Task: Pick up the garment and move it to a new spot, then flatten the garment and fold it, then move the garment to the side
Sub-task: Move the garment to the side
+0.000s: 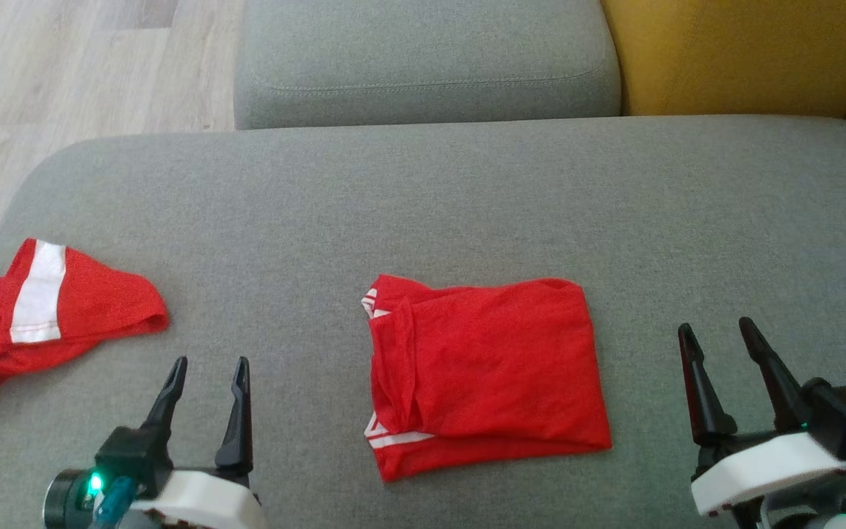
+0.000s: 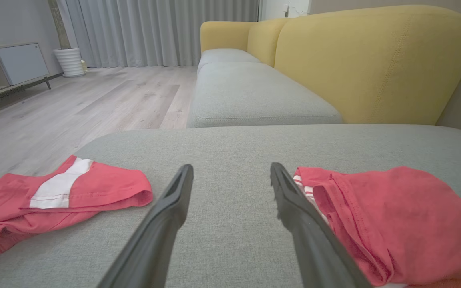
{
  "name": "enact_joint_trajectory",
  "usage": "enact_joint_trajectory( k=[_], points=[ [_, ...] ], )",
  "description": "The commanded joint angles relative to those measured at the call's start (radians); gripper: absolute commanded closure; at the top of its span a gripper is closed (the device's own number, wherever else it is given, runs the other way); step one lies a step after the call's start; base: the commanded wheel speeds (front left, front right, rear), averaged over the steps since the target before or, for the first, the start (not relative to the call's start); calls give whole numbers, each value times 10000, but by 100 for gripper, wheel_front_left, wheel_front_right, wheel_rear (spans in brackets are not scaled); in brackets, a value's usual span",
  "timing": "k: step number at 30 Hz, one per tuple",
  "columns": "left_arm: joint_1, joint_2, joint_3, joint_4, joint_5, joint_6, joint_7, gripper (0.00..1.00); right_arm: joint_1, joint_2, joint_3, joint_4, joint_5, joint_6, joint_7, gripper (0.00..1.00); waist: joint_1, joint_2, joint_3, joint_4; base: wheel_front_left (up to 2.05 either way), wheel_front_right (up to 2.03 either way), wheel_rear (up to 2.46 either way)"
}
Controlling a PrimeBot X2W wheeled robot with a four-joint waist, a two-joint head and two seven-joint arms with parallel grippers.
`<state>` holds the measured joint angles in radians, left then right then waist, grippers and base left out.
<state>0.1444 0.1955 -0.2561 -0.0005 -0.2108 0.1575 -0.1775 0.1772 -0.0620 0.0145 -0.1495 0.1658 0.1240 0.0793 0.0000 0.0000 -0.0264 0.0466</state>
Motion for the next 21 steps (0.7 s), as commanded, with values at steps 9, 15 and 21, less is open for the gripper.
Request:
enact_joint_trajectory(
  k=[9,15,21],
  points=[
    [-356,236,278,-412,114,122,-9,0,-240,-40,147,-362,-68,67,-16,0,0,0,15,17,0,0,0],
    [-542,236,199,-432,110,111,-2,0,-273,-21,4,-210,2,67,-19,0,0,0,151,212,0,0,0],
    [-1077,101,25,-444,155,58,-137,0,-612,2,-82,690,71,67,-19,0,0,0,650,736,0,0,0]
  ],
)
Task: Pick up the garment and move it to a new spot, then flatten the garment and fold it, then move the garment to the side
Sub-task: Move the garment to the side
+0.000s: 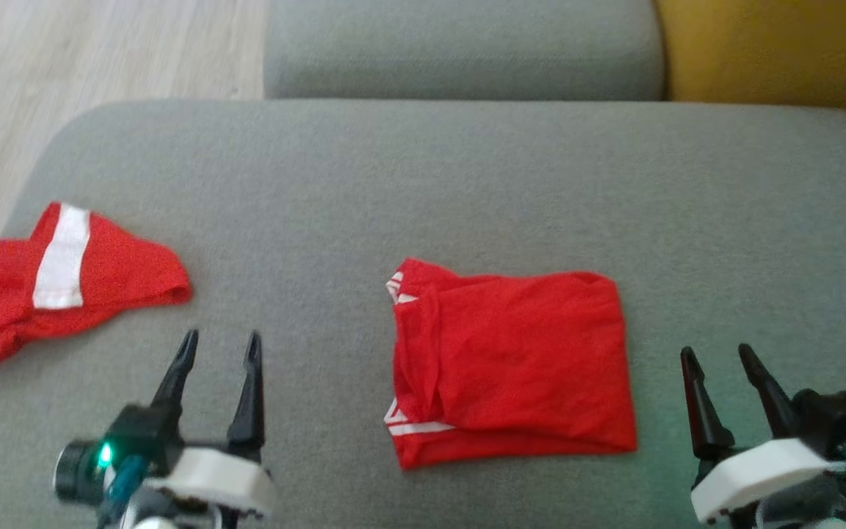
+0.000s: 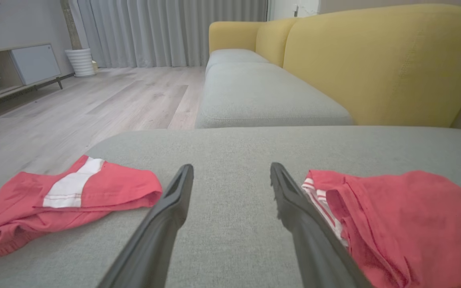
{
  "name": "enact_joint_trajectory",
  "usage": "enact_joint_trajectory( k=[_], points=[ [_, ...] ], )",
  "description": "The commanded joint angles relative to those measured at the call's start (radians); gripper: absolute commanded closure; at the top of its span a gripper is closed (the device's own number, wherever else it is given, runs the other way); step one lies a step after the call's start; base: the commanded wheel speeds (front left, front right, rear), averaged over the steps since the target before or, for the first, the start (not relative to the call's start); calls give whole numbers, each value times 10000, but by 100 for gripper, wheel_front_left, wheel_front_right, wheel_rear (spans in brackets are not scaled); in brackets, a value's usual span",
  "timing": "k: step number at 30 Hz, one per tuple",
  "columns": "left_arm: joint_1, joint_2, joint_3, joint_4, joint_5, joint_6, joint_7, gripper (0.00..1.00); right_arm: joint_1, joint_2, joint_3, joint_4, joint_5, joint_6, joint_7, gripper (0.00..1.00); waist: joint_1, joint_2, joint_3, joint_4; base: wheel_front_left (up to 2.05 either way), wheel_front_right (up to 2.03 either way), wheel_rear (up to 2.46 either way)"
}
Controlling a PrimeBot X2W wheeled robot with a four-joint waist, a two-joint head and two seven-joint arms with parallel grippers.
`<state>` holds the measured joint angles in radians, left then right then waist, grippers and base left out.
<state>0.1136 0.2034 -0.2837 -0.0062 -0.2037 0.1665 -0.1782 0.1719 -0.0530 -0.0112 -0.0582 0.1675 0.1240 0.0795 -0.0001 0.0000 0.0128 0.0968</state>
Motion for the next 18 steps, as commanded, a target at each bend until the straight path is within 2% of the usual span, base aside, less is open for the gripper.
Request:
enact_joint_trajectory(
  k=[1,7,11,16,18],
  points=[
    [-934,-30,254,-400,74,-75,-178,0,-711,-88,133,-9,43,67,-66,0,1,0,443,385,0,0,0],
    [-1902,-395,-37,-125,62,-300,-482,0,-1773,-73,182,1915,27,67,-283,0,1,0,1108,1166,0,0,0],
    [-2356,-597,-200,158,104,-416,-671,0,-2357,-40,80,3470,-109,67,79,0,1,0,1437,1633,0,0,0],
    [-2566,-697,-197,331,120,-445,-775,0,-2623,-4,215,4221,-44,67,525,0,1,0,1652,1753,0,0,0],
    [-2577,-706,-137,392,105,-433,-797,0,-2678,6,286,4384,31,67,751,61,1,0,1684,1678,0,0,0]
  ],
)
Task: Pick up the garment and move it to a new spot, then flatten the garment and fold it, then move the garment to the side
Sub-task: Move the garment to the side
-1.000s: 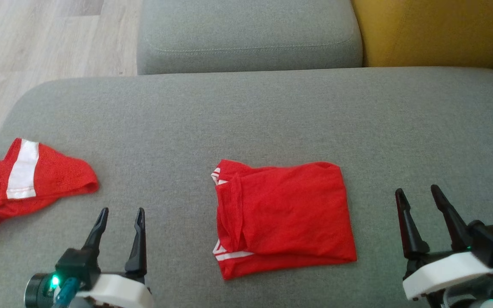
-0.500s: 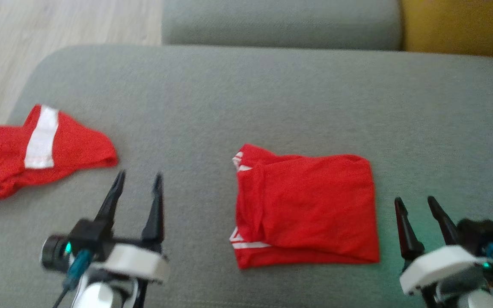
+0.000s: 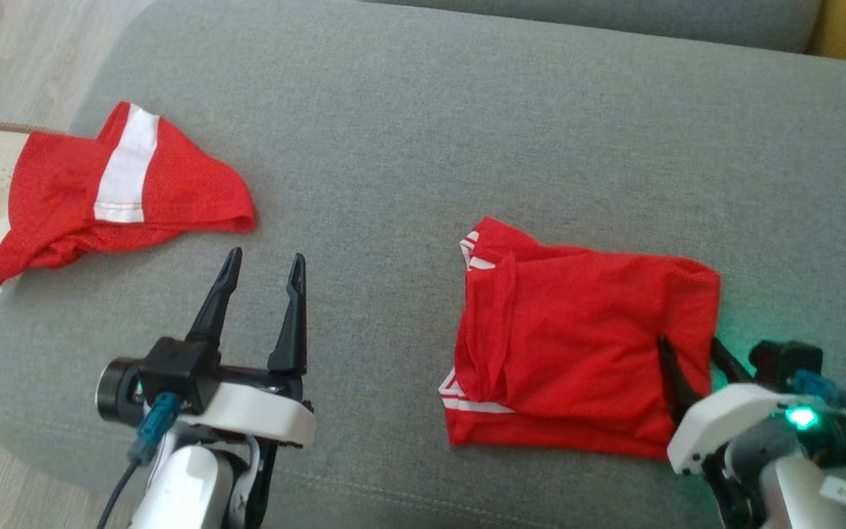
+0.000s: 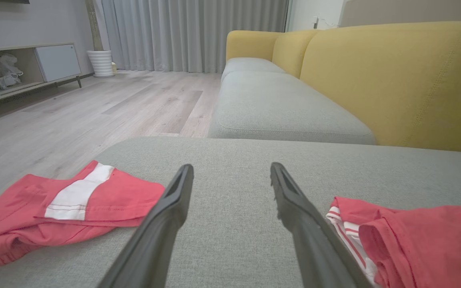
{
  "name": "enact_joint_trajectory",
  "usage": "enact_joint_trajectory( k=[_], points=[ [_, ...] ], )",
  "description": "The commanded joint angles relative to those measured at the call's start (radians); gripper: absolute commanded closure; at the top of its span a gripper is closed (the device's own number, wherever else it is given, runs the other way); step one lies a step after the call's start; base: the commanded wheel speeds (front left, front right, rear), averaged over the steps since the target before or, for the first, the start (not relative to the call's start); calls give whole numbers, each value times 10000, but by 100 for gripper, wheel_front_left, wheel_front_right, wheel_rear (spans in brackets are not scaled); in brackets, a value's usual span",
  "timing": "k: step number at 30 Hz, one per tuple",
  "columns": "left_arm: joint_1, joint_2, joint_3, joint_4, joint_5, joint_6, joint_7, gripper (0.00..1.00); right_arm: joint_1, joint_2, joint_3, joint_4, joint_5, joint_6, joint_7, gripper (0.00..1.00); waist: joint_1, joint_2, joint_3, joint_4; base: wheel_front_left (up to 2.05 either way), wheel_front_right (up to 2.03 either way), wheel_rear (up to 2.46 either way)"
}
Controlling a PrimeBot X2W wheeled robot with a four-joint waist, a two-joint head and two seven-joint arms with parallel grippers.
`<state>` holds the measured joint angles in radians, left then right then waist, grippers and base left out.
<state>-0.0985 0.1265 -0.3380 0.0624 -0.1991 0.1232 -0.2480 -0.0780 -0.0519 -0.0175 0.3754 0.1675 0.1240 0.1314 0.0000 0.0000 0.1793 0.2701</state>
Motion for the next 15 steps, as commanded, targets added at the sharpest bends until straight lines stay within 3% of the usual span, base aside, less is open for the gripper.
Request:
enact_joint_trajectory(
  k=[1,2,10,15],
  points=[
    [-455,68,431,-272,66,7,-107,0,-218,-2,399,71,54,67,272,78,0,0,23,-105,0,0,0],
    [-449,72,455,-252,68,10,-113,0,-255,1,453,63,72,67,283,100,0,0,17,-177,0,0,0],
    [-332,191,696,-294,51,38,-132,0,-526,11,846,-289,89,67,253,100,0,0,-68,-1194,0,0,0],
    [-184,266,855,-519,53,131,-135,0,-1182,-175,1325,-382,31,67,339,100,0,0,-73,-2501,0,0,0]
  ],
)
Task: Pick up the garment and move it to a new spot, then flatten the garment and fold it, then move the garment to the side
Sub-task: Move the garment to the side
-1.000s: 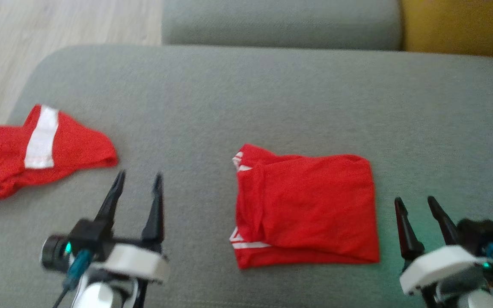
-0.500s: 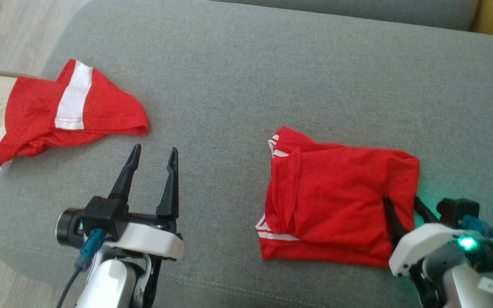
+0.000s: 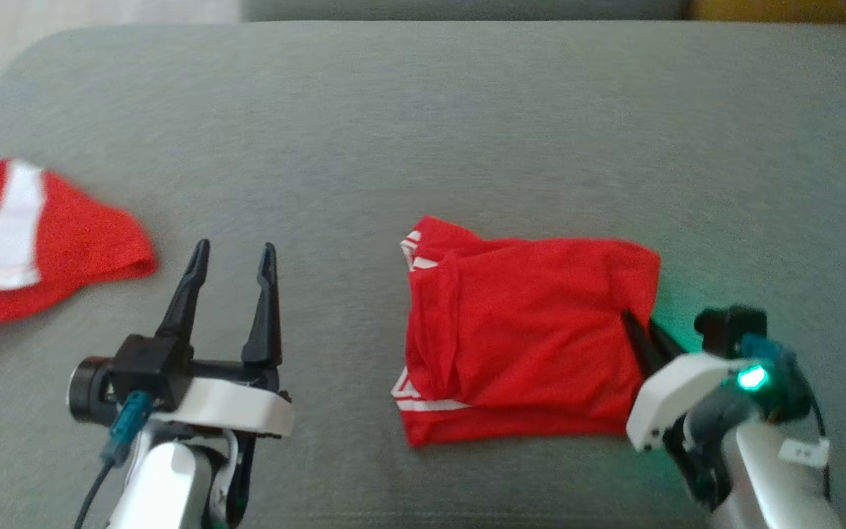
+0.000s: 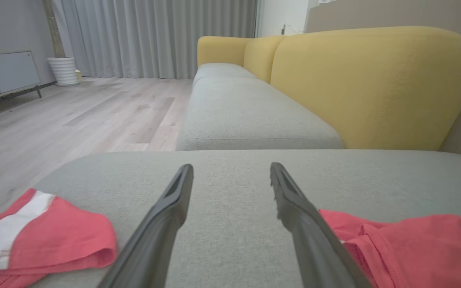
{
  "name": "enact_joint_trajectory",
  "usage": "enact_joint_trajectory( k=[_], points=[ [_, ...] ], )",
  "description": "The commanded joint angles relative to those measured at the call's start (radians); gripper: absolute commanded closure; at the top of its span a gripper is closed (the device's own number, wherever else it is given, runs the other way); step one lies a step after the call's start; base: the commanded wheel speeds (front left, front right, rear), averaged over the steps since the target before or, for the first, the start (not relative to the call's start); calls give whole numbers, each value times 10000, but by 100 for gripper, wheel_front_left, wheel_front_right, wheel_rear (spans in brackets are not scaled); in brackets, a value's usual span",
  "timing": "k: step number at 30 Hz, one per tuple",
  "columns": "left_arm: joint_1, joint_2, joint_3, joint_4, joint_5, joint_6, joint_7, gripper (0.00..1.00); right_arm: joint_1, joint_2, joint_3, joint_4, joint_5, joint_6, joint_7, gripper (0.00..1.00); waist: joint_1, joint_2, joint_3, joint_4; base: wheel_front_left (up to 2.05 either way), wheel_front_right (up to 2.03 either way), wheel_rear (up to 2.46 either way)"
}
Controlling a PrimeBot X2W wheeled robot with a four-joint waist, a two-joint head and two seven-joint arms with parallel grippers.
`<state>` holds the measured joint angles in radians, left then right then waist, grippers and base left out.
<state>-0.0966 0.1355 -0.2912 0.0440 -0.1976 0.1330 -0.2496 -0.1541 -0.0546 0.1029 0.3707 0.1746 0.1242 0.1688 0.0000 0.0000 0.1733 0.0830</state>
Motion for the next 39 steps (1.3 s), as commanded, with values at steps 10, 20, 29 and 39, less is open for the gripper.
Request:
enact_joint_trajectory(
  k=[10,20,29,39],
  points=[
    [-507,378,306,-748,156,-34,-23,0,-2492,-1553,-11,57,214,65,-210,100,0,0,510,-2947,0,0,0],
    [-1508,563,-76,-989,403,-370,237,0,-4685,-2685,-423,654,380,65,-439,100,0,0,1648,-3689,0,0,0],
    [-2340,668,-262,-1037,525,-583,331,0,-5750,-2918,-891,1321,422,65,-987,100,0,0,2781,-3472,0,0,0],
    [-2705,879,-224,-1091,534,-627,370,0,-6376,-2707,-2349,2657,-597,65,-1753,100,0,0,3554,-3168,0,0,0]
  ],
)
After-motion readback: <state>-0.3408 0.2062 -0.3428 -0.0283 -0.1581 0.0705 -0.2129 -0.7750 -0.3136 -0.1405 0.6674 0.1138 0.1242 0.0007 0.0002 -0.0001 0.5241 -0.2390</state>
